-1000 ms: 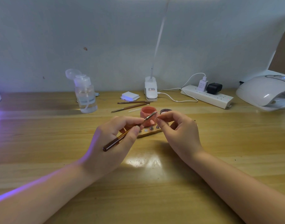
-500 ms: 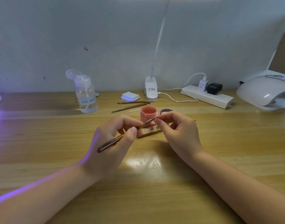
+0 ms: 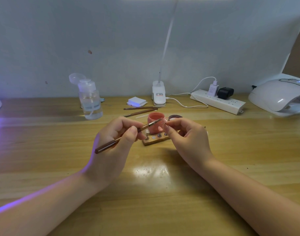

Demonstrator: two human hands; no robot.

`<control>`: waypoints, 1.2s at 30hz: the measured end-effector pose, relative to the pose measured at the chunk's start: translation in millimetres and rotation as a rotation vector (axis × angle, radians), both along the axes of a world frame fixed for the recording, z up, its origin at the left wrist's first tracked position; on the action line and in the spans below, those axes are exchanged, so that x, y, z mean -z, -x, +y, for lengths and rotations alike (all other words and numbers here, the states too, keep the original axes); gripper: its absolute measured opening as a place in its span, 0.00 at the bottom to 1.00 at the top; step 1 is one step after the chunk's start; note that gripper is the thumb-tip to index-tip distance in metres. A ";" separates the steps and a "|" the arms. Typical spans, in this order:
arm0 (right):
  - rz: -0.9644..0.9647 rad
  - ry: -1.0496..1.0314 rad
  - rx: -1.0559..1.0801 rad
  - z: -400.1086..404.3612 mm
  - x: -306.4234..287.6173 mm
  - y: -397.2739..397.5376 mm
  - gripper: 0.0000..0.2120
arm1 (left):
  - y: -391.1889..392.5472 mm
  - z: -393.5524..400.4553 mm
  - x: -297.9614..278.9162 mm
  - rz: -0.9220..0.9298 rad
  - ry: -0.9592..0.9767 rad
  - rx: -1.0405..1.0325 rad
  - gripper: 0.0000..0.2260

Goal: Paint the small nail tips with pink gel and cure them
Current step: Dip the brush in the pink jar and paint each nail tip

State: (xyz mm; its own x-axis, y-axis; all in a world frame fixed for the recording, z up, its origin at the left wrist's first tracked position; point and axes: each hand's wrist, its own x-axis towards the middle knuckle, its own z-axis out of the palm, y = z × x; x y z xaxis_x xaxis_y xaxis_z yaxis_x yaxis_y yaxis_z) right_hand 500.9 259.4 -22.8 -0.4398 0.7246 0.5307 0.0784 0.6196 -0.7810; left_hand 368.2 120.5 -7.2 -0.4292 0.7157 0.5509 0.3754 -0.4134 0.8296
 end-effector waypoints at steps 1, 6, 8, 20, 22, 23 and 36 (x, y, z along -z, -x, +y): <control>0.001 0.002 0.000 -0.1 0.0 -0.1 0.03 | -0.1 0.6 0.1 -0.006 0.004 -0.015 0.08; -0.003 0.005 0.000 -0.9 -0.4 -0.6 0.03 | -0.8 -0.3 0.9 0.038 0.041 0.015 0.07; -0.006 0.002 0.000 -0.8 -0.6 -0.9 0.03 | -0.3 -1.6 0.9 0.052 0.030 0.004 0.10; 0.003 -0.019 0.033 0.4 0.5 0.0 0.04 | -0.2 -2.7 0.7 0.065 0.017 -0.015 0.11; -0.011 -0.048 0.056 0.8 1.0 -0.1 0.03 | -0.1 -3.1 -0.5 0.088 0.019 -0.055 0.11; -0.022 -0.064 0.065 0.7 1.3 -0.3 0.03 | -0.6 -2.9 -1.0 0.103 0.028 -0.071 0.11; -0.083 -0.148 0.123 0.9 0.8 -0.1 0.03 | -5.3 -6.8 -3.7 0.350 0.027 -0.129 0.10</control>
State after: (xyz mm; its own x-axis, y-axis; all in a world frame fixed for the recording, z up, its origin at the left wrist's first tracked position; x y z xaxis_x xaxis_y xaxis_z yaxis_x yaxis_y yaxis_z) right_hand 501.0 260.3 -23.6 -0.3995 0.6924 0.6009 0.2214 0.7089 -0.6696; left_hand 373.5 113.7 -3.5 -0.3054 0.6847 0.6618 0.6860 -0.3238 0.6516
